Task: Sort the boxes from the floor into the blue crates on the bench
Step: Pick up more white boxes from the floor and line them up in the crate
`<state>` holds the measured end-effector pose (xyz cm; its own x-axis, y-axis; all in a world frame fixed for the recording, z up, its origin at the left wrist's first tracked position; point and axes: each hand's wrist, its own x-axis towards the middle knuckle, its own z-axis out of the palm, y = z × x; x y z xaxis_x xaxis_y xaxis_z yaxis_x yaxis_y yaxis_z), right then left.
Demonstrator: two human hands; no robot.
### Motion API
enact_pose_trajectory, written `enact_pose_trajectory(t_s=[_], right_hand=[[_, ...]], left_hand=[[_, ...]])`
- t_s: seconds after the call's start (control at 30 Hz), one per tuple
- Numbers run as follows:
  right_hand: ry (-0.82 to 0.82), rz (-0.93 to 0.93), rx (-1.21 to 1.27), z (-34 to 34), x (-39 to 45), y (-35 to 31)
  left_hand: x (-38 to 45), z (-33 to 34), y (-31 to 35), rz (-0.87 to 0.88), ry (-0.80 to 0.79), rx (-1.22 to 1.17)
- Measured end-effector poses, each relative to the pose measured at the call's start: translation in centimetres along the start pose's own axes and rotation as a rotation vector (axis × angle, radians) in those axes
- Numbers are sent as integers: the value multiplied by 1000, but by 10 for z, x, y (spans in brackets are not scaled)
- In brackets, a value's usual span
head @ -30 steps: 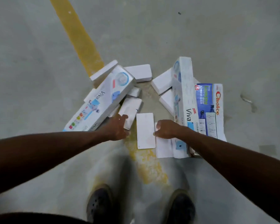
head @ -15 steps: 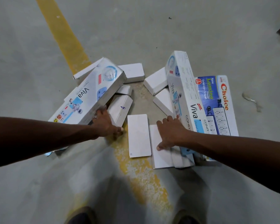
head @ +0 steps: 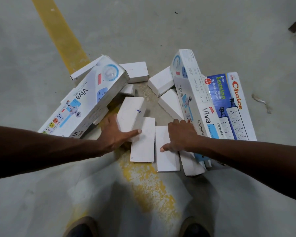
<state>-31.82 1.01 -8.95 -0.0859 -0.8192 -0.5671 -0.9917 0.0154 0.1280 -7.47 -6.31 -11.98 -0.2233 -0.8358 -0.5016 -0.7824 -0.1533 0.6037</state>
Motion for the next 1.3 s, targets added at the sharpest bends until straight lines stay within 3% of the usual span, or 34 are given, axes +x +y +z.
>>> enact_pose_trajectory(t_s=[0.33,0.63,0.87,1.17,1.3], right_hand=[[12,15,154,8,7,2],[-23,18,402,16,10,9],[-100,-84,97,11,19,5],[-100,-80,281,-1,21,13],[-247,-90,296,-9,16,16]], left_hand=[[-29,35,13,-54,-250,-188],[-16,29,9,-174,-297,-368],[-13,14,22,-116,-541,-359],[-9,0,7,-185,-586,-324],[-3,-11,0,-192,-574,-322]])
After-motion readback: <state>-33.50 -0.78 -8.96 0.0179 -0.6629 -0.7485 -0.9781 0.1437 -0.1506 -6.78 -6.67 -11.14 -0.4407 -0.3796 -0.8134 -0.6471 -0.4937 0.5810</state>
